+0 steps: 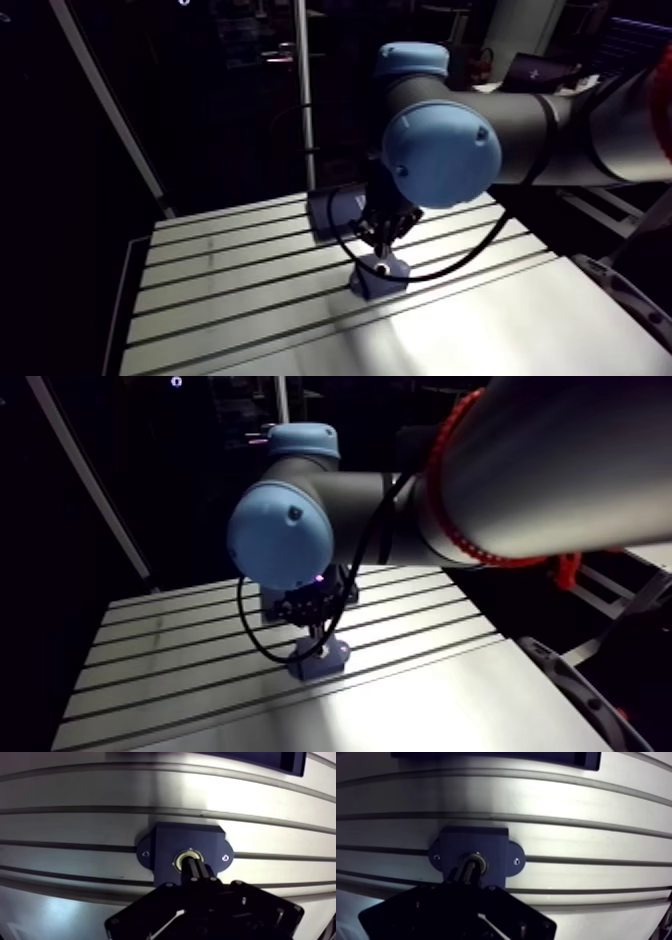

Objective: Pick up the bearing and press it into the housing until flush.

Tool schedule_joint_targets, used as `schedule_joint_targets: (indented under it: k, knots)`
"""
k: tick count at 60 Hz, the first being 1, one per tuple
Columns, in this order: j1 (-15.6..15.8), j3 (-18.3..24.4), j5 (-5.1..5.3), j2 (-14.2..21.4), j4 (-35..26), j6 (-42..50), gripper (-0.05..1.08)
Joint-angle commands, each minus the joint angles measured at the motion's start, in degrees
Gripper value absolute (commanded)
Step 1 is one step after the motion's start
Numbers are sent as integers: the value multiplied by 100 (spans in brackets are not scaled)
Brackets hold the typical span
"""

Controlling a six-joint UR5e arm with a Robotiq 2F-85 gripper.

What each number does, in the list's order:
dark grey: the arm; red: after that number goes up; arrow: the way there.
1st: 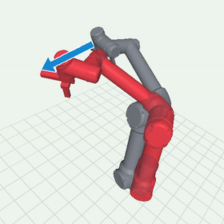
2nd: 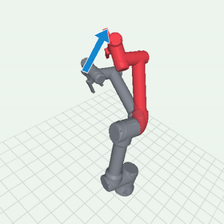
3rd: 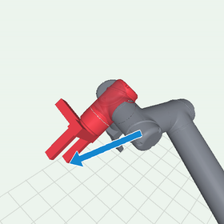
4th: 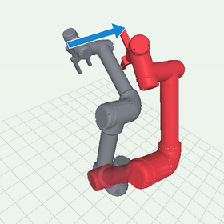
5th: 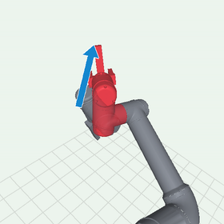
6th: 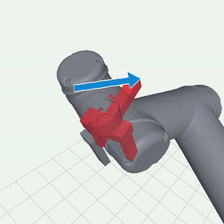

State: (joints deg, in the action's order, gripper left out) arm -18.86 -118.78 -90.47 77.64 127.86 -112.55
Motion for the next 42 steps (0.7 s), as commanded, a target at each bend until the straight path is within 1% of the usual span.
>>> schedule_joint_targets:
  k: [1, 5, 6, 7, 8, 9, 10, 11, 12, 13, 14, 15, 16, 17, 18, 19, 20, 21, 22, 23, 24, 25, 26, 28, 30, 31, 36, 38, 39, 40, 41, 42]
  knots:
    - [13, 203, -1, 208, -307, 9, 107]
    - [13, 314, -1, 243, -454, 9, 104]
    - [20, 368, 7, 254, -548, 9, 100]
    - [20, 368, 7, 254, -548, 9, 100]
    - [22, 428, 8, 270, -644, 16, 89]
    - [22, 428, 8, 270, -644, 16, 89]
    - [37, 497, -7, 295, -748, 17, 70]
    - [37, 497, -7, 295, -748, 17, 70]
    - [54, 560, -2, 321, -846, 18, 48]
    - [54, 560, -2, 321, -846, 18, 48]
    - [56, 622, -1, 340, -943, 18, 29]
    - [56, 622, -1, 340, -943, 18, 29]
    - [64, 691, -8, 358, -1062, 18, 16]
    - [64, 691, -8, 358, -1062, 18, 16]
    - [73, 776, -17, 360, -1200, 18, 10]
    - [73, 776, -17, 360, -1200, 18, 10]
    - [82, 856, -3, 368, -1370, 10, 4]
    - [91, 957, -1, 369, -1545, 9, 2]
    - [91, 957, -1, 369, -1545, 9, 2]
    - [114, 1055, -1, 370, -1728, 16, 2]
    - [114, 1055, -1, 370, -1728, 16, 2]
    - [140, 1152, -1, 385, -1912, 17, 2]
    - [140, 1152, -1, 385, -1912, 17, 2]
    - [169, 1354, 0, 428, -2242, 72, 1]
    - [169, 1354, 0, 428, -2242, 72, 1]
    - [178, 1451, -1, 446, -2378, 93, 1]
    - [187, 1644, 15, 497, -2633, 145, 1]
    - [196, 1861, 48, 526, -2984, 253, 1]
    - [196, 1861, 48, 526, -2984, 253, 1]
    - [212, 1975, 81, 528, -3169, 329, 1]
    - [212, 1975, 81, 528, -3169, 329, 1]
    - [237, 2074, 116, 535, -3324, 401, 1]
